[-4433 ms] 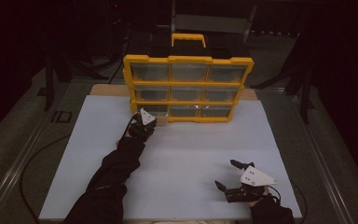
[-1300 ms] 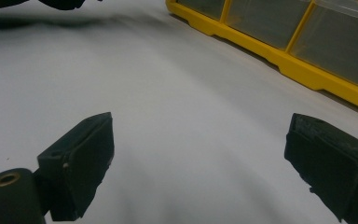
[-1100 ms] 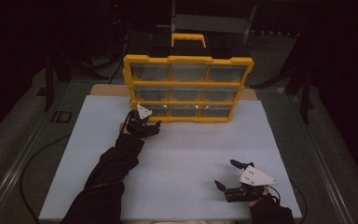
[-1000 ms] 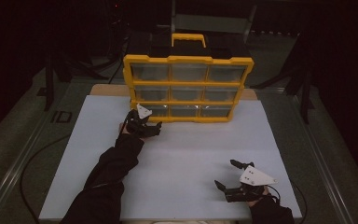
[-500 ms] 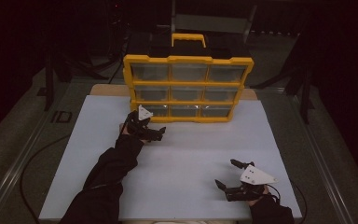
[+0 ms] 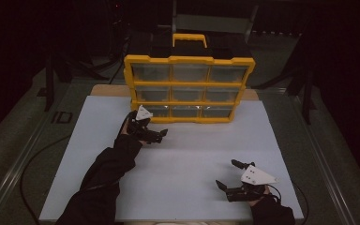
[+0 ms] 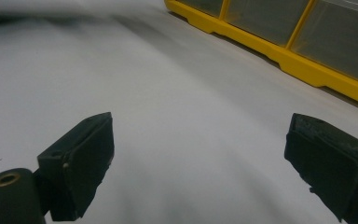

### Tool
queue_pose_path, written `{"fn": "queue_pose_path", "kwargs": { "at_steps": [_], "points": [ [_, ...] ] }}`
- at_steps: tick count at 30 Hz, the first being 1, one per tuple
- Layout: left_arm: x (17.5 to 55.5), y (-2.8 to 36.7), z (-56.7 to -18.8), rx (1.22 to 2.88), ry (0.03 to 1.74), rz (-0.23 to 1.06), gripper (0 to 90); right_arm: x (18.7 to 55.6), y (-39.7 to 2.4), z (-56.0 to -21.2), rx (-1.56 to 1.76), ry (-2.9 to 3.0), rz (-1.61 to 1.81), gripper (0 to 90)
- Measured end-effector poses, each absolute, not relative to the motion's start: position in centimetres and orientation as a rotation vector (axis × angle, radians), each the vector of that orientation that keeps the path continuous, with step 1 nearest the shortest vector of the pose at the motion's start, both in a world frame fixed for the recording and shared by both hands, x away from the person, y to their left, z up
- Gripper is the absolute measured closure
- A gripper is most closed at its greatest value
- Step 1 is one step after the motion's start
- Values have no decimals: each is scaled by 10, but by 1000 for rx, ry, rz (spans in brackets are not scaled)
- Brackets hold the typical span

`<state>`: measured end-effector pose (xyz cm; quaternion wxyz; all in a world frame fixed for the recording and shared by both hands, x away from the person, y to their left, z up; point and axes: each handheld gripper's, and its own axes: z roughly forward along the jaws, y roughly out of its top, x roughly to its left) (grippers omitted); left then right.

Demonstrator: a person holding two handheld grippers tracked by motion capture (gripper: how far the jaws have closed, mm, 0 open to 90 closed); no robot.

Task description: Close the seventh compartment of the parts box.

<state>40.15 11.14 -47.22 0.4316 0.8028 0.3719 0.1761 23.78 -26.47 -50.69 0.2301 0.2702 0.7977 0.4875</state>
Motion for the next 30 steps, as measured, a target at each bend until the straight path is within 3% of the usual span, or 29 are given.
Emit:
{"fn": "queue_pose_path", "kwargs": {
  "at_steps": [11,30],
  "points": [
    [398,113,-467,2014,815,349,0,236,-264,-506,734,2195,1330,82],
    [383,127,-454,2006,725,356,0,234,-264,-505,726,2192,1321,83]
  ]
}}
